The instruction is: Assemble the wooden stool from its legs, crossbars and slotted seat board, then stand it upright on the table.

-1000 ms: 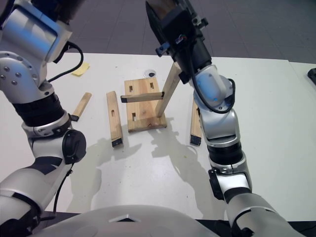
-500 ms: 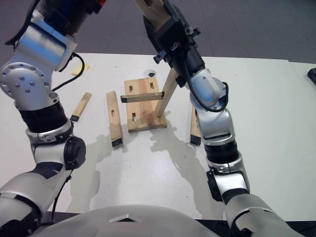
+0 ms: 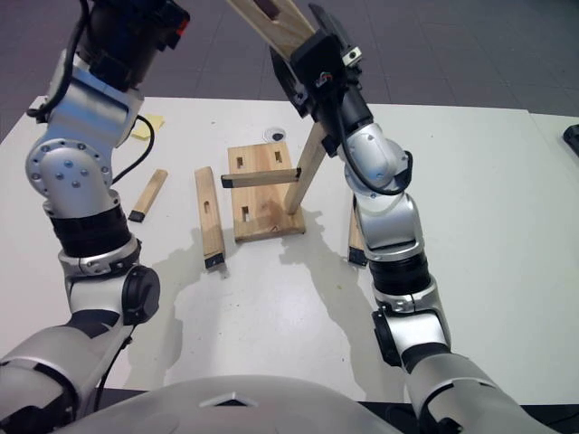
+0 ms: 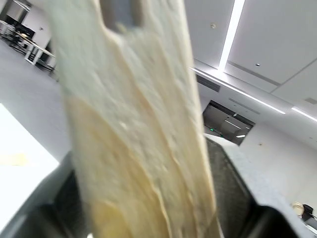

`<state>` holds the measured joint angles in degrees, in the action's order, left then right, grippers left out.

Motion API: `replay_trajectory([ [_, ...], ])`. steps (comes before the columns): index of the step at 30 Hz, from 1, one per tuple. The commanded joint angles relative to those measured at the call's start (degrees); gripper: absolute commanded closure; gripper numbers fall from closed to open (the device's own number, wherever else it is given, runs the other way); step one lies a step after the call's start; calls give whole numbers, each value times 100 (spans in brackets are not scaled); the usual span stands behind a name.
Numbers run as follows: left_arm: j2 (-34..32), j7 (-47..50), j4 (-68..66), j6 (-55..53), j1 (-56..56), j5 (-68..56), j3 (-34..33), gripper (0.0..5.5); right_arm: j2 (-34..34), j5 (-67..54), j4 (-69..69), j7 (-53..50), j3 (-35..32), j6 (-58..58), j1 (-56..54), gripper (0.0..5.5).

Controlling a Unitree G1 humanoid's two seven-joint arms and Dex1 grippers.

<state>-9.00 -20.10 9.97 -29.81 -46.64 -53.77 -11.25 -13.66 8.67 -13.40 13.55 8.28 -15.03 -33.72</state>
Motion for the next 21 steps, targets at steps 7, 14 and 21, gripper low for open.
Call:
replay_trajectory([
  [7, 58, 240, -202, 849, -129, 642, -265, 446, -480, 339, -114, 253, -36, 61, 122, 80],
  [14, -607, 780, 59, 878, -244, 833, -879, 446, -190, -521, 30, -800, -1861, -53, 258, 10],
  [21, -1477, 1428, 658, -463, 1010, 531, -1323, 446, -1205, -850, 506, 1211, -1161, 159, 2416, 10],
])
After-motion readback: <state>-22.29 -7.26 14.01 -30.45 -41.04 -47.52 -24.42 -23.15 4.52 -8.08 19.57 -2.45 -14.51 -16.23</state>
